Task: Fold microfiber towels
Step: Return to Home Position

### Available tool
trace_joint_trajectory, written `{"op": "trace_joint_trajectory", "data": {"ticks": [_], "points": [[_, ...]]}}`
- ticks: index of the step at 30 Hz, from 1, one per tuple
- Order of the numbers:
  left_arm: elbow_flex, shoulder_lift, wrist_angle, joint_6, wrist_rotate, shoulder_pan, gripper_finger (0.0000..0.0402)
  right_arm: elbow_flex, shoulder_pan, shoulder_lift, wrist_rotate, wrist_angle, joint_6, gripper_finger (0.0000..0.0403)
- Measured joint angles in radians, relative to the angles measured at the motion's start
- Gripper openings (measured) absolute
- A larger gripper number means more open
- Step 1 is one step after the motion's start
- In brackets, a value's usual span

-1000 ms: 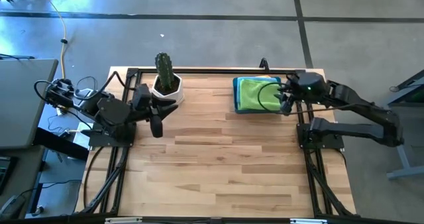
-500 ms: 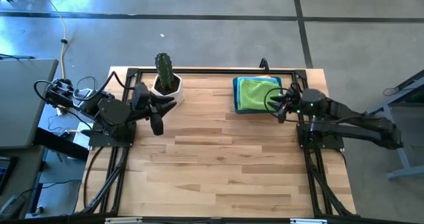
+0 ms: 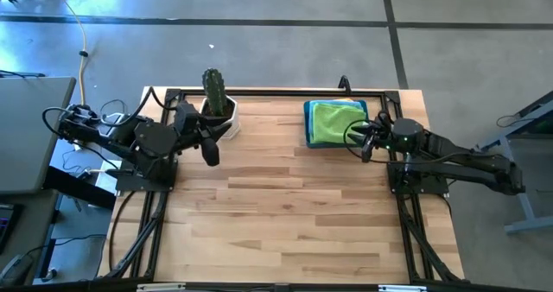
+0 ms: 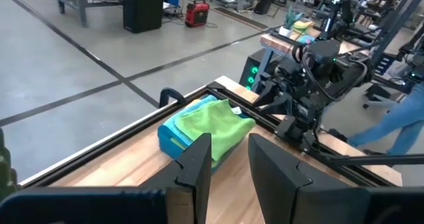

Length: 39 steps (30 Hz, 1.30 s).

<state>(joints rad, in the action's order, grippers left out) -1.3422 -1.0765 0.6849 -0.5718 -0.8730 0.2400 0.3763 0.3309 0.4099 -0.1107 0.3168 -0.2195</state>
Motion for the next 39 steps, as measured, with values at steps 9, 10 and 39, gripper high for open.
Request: {"op": "trace_joint_trajectory", "data": {"ticks": [9,10,39], "points": [[0.000,-0.024,0.001,-0.027,0.016,-0.025,0.0090,0.000,0.000,0.001,0.011,-0.007,0.019,0.0139],[0.000,-0.029,-0.001,-0.027,0.017,-0.025,0.0090,0.000,0.000,0.001,0.011,-0.008,0.019,0.0139],[0.000,-0.142,0.019,-0.238,0.105,-0.023,0.0090,-0.167,-0.188,-0.013,-0.057,-0.392,0.061,0.0139]]}}
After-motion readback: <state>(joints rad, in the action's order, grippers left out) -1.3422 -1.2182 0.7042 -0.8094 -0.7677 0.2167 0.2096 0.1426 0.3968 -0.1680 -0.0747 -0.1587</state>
